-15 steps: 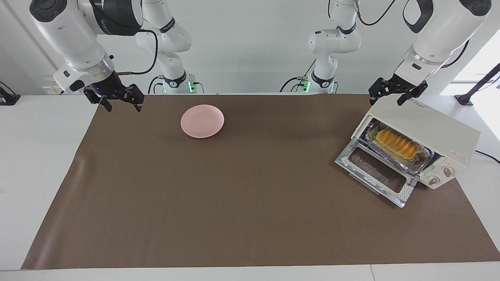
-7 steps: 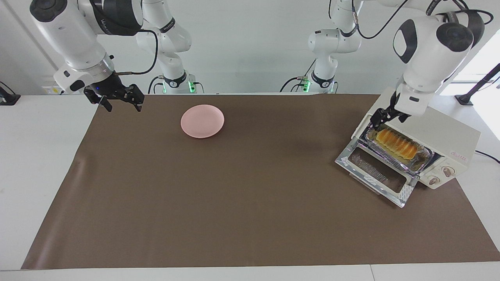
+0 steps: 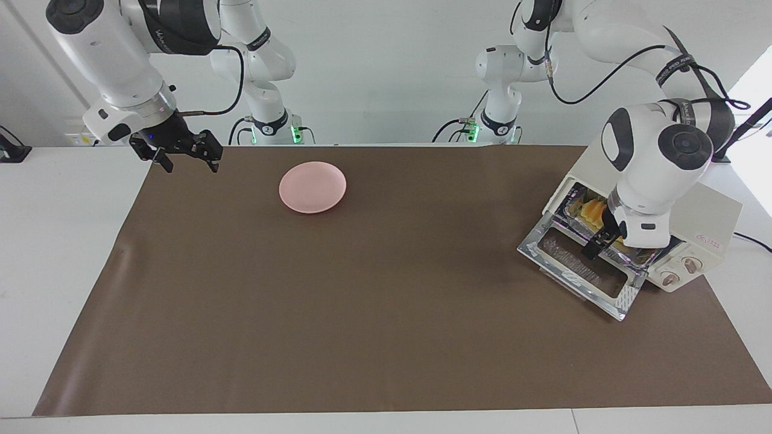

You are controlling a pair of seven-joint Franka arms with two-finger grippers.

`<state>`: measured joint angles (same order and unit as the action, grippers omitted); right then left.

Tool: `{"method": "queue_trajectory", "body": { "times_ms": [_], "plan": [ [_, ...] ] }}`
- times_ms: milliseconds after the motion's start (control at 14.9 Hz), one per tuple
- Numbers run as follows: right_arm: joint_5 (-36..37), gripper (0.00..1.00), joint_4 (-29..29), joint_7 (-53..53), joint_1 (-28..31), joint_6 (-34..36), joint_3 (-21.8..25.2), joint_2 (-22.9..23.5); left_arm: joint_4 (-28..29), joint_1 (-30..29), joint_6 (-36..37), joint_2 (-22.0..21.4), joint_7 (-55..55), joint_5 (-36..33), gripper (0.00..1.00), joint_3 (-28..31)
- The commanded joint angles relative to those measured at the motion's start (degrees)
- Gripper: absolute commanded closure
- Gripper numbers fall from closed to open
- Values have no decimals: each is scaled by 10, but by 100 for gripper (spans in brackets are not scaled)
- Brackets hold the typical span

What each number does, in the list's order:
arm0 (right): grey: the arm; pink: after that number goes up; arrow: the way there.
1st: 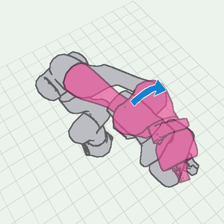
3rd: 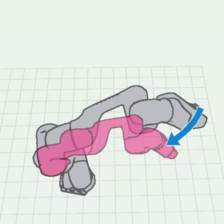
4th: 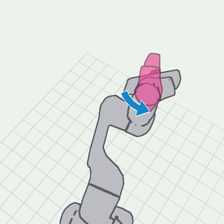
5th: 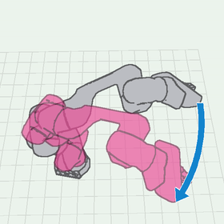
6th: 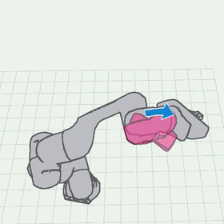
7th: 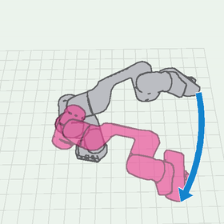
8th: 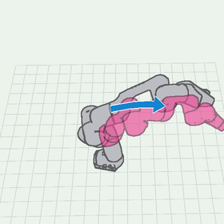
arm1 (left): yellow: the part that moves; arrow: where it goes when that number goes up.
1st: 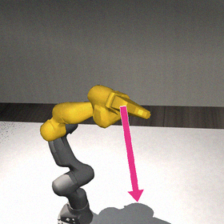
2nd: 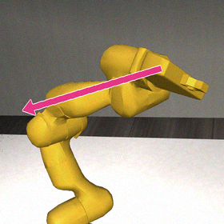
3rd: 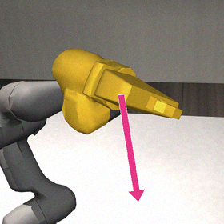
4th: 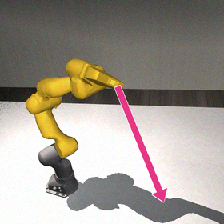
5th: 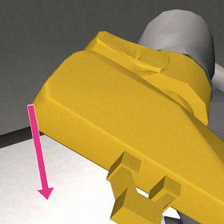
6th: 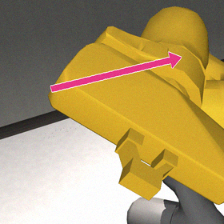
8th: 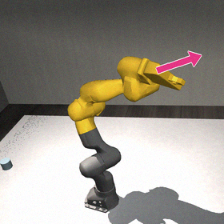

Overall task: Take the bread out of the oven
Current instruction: 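Reach the left gripper into the oven and grasp the foil tray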

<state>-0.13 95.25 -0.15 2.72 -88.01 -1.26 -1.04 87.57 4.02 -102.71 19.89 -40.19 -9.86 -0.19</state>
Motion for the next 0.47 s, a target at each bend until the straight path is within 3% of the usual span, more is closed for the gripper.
{"method": "queue_trajectory", "body": {
  "times_ms": [0,201,403],
  "plan": [
    [7,0,5,-4,7,3,-7,-4,89,-6,-63,-32,-28,-20,0,11],
    [8,0,5,-4,7,3,-7,-4,152,-15,-107,-48,-30,-46,0,12],
    [7,0,5,-4,7,3,-7,-4,171,-22,-113,-56,-32,-67,0,12]
  ]
}}
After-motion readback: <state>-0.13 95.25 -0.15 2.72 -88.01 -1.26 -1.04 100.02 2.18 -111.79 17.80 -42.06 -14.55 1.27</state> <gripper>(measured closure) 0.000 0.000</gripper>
